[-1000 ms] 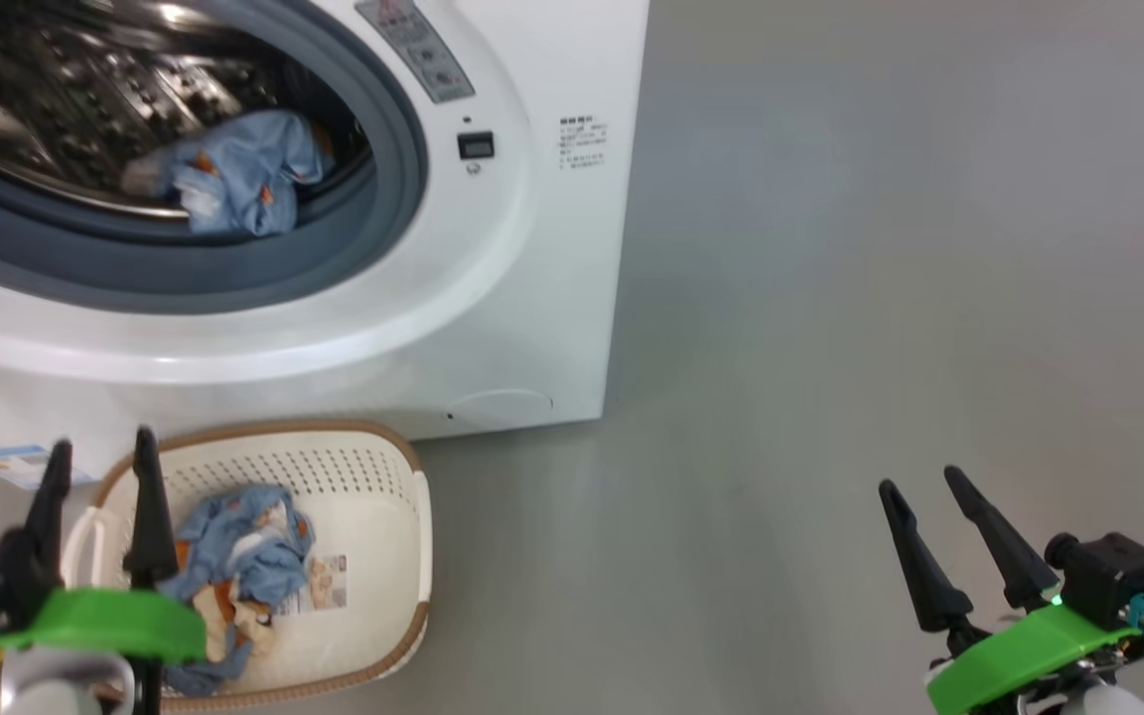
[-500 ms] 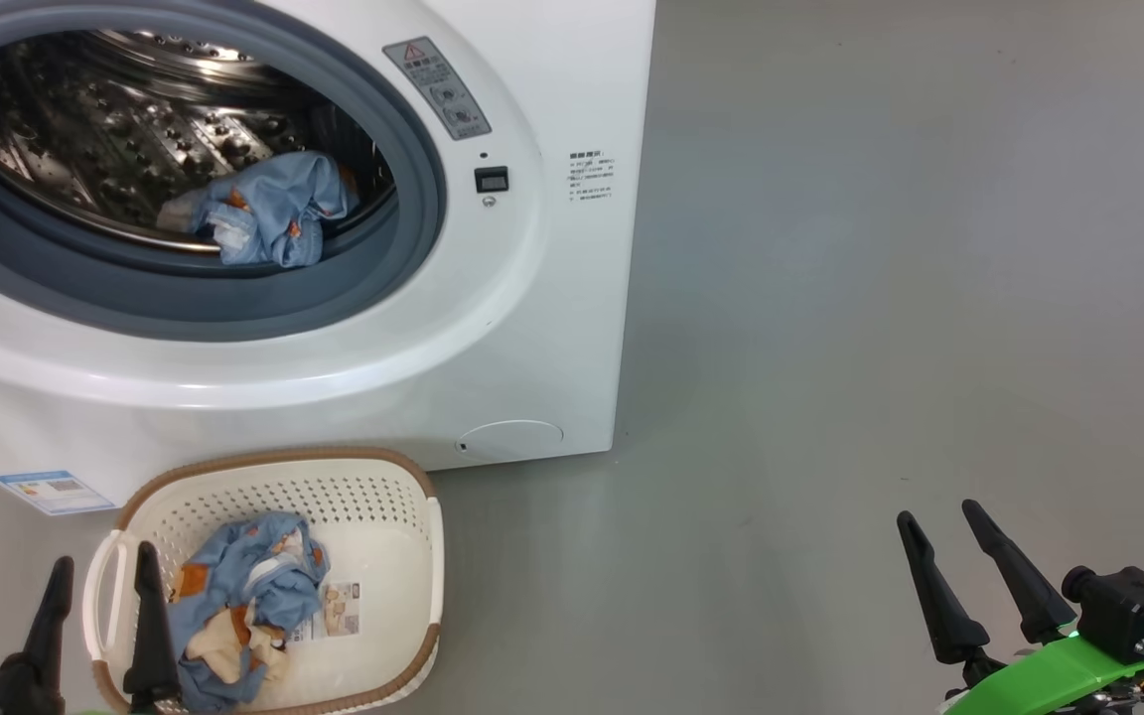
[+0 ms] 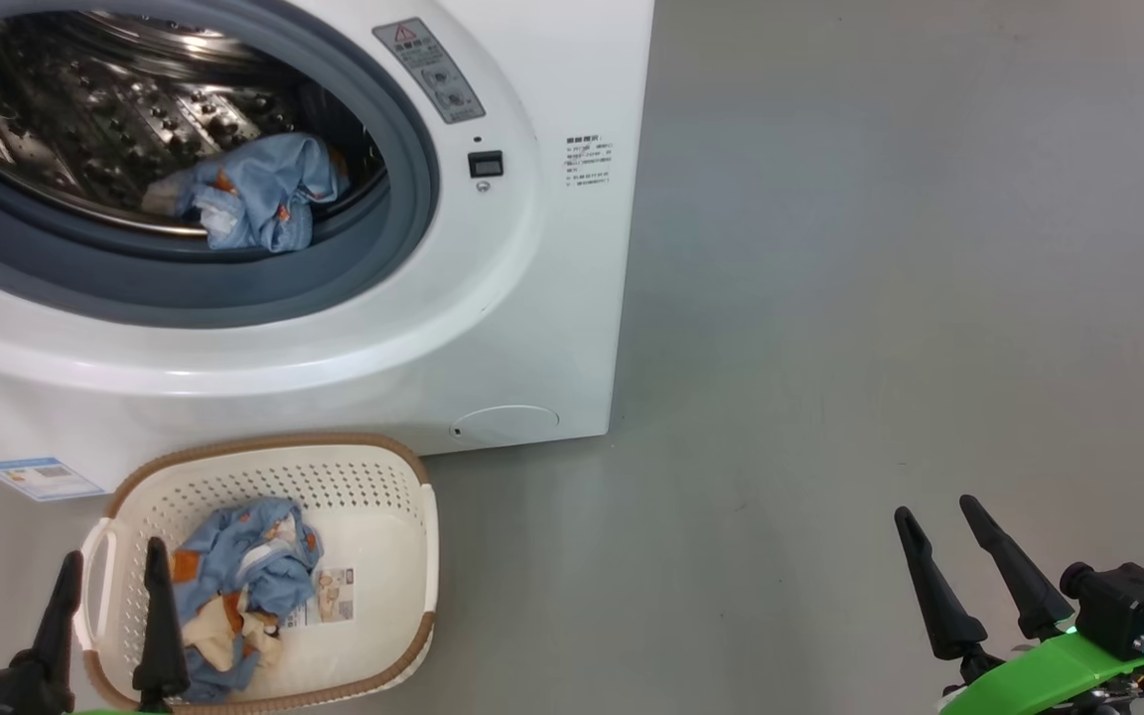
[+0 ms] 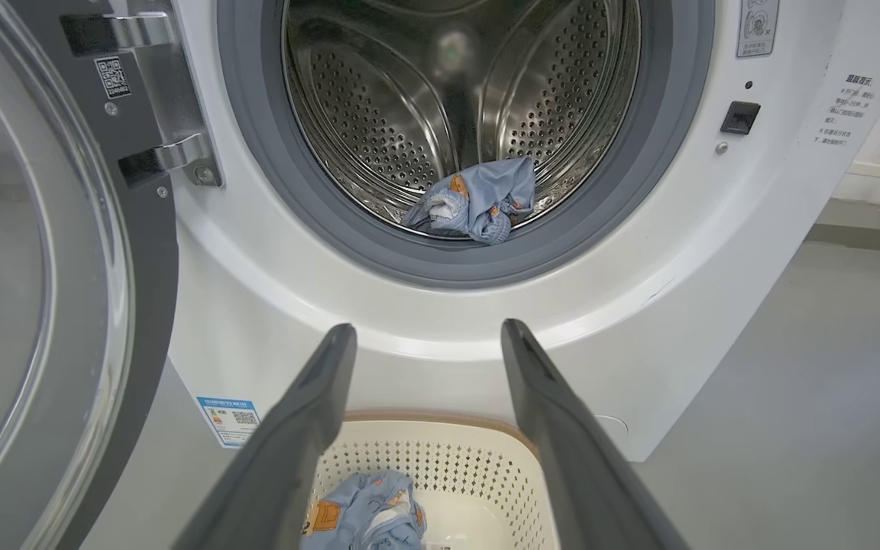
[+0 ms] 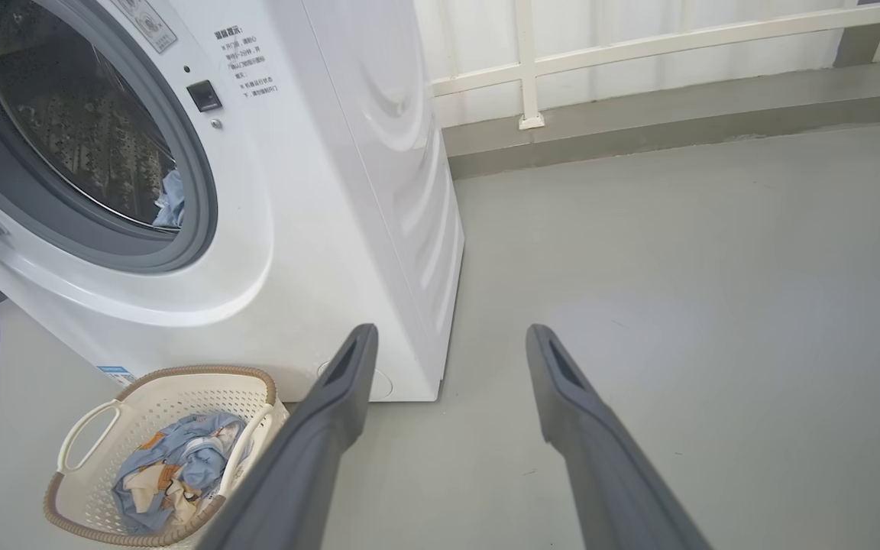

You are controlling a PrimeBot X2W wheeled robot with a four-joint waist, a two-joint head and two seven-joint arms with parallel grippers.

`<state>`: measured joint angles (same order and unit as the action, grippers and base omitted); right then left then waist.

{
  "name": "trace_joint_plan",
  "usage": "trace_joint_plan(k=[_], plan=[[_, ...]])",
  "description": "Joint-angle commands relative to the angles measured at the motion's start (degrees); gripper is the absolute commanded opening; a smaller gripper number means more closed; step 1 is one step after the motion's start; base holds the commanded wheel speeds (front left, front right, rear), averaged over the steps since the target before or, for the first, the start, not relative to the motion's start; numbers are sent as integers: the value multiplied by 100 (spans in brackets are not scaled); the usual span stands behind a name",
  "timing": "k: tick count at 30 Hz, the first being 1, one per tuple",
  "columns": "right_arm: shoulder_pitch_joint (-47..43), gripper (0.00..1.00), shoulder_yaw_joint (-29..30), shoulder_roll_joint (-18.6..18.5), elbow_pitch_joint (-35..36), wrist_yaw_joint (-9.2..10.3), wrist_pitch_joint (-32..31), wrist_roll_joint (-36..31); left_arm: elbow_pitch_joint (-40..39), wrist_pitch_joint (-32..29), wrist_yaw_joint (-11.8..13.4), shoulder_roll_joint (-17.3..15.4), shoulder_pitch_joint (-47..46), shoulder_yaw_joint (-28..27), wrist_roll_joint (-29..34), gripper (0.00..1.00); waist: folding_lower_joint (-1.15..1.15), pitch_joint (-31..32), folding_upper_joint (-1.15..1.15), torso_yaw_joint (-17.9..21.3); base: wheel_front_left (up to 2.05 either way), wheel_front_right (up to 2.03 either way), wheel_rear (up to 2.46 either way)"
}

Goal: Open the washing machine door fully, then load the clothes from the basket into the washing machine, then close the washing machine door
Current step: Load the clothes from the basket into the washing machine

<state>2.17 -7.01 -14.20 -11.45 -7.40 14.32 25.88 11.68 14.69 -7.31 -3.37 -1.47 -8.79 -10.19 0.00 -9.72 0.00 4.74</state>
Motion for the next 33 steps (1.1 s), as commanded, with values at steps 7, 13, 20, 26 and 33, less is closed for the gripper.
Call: trace_joint_plan(k=[7, 13, 20, 26, 33], plan=[[207, 100, -142, -3, 180, -9, 68, 16, 440, 31, -17, -77, -303, -50, -45, 100, 0, -276, 0, 17, 0, 0, 0], [433, 100, -120, 120, 220, -9, 68, -5, 1334, 31, -18, -209, -821, 81, -77, 100, 0, -698, 0, -16, 0, 0, 0], [837, 100, -202, 218, 289, -9, 68, -77, 2519, 31, -18, -476, -1769, 174, -42, 100, 0, -1345, 0, -23, 0, 0, 0], [1171, 100, -247, 252, 335, -9, 68, -123, 3629, 31, -17, -688, -2615, 198, 81, 100, 0, -1904, 0, 2, 0, 0, 0], [1402, 100, -265, 287, 371, -9, 68, -167, 4717, 31, 15, -881, -3393, 282, 211, 100, 0, -2341, 0, 57, 0, 0, 0]])
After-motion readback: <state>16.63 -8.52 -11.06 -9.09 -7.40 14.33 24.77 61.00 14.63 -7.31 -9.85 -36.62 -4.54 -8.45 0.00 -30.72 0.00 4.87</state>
